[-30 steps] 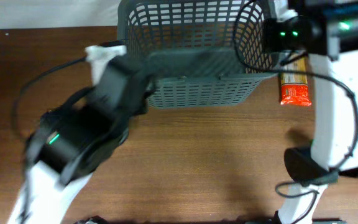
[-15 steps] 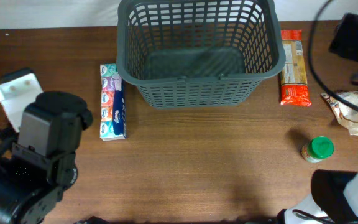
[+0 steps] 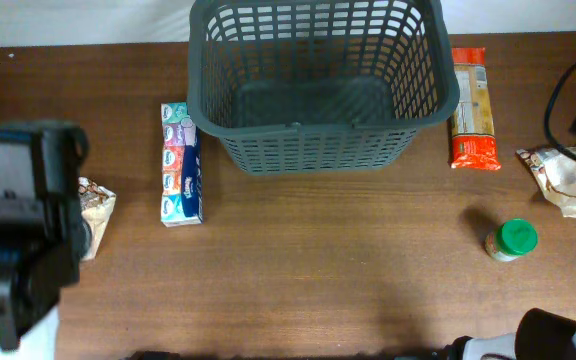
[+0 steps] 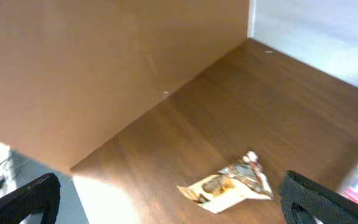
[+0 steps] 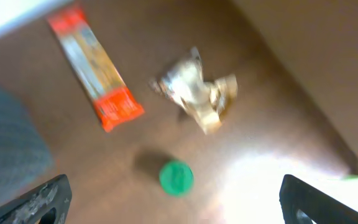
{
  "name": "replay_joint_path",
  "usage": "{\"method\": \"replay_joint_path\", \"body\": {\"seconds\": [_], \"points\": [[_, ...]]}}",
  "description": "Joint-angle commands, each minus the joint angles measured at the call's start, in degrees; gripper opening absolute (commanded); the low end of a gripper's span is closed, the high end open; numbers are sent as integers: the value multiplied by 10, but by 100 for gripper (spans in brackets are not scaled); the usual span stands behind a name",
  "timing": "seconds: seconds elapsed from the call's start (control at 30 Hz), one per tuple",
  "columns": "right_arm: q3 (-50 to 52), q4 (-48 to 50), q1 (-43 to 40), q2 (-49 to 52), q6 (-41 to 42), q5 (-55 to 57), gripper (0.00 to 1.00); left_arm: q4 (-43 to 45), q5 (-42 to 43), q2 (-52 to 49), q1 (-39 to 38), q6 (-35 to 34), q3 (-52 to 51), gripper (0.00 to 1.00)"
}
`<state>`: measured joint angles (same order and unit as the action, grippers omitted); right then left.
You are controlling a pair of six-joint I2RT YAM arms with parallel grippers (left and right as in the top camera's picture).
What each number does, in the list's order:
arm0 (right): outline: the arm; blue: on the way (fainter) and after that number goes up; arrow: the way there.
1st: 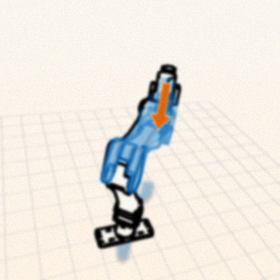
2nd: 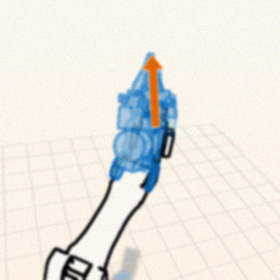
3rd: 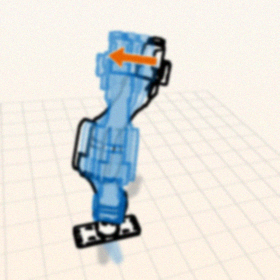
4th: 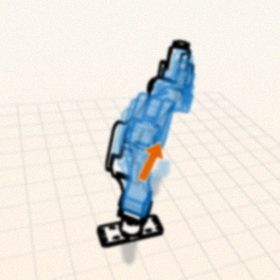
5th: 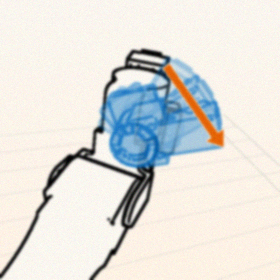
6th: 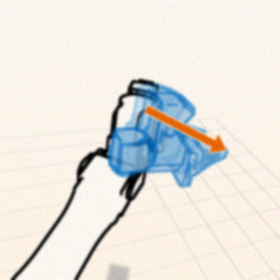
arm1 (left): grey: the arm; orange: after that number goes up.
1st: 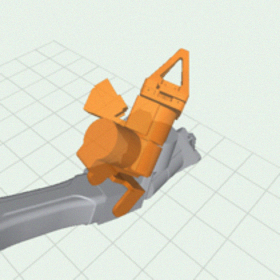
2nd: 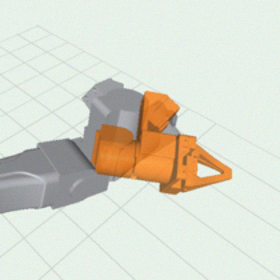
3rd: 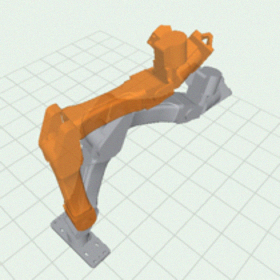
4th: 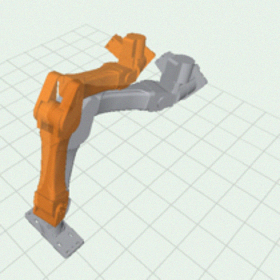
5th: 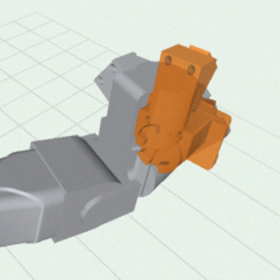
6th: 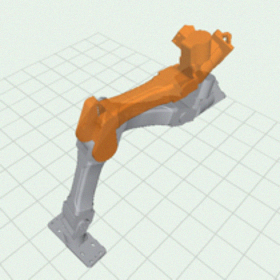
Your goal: Pack container
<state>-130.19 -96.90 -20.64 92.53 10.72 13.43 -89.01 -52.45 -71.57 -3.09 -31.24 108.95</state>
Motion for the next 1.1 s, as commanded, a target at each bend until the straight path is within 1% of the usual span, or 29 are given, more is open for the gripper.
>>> {"method": "replay_joint_path", "body": {"seconds": [0.0, 0.07, 0.17, 0.3, 0.4, 0.47, 0.6, 0.83, 0.97, 1.07], "points": [[85, 6, -16, 6, 5, -20, 99, 5, 28, -33, 41, 0, -14, 100], [152, 23, -16, 7, 6, -23, 99, -4, 75, -62, 64, 1, -17, 100], [202, 44, -16, 7, 23, -44, 99, -22, 100, -91, 72, 1, -17, 100], [245, 61, -16, 7, 24, -70, 99, -38, 103, -123, 72, 1, -17, 100], [271, 78, -16, 7, 55, -74, 99, -38, 121, -141, 72, 1, -17, 100], [292, 85, -16, 7, 57, -74, 99, -39, 131, -150, 72, 1, -17, 100], [329, 95, -16, 7, 57, -76, 99, -45, 142, -161, 72, 1, -17, 100], [428, 156, -17, 1, 53, -79, 99, -47, 142, -161, 72, 1, -17, 100], [500, 199, -40, -21, 52, -94, 99, -47, 147, -161, 72, 1, -17, 100], [544, 227, -86, -43, 13, -134, 99, -47, 163, -161, 72, 1, -17, 100]]}}
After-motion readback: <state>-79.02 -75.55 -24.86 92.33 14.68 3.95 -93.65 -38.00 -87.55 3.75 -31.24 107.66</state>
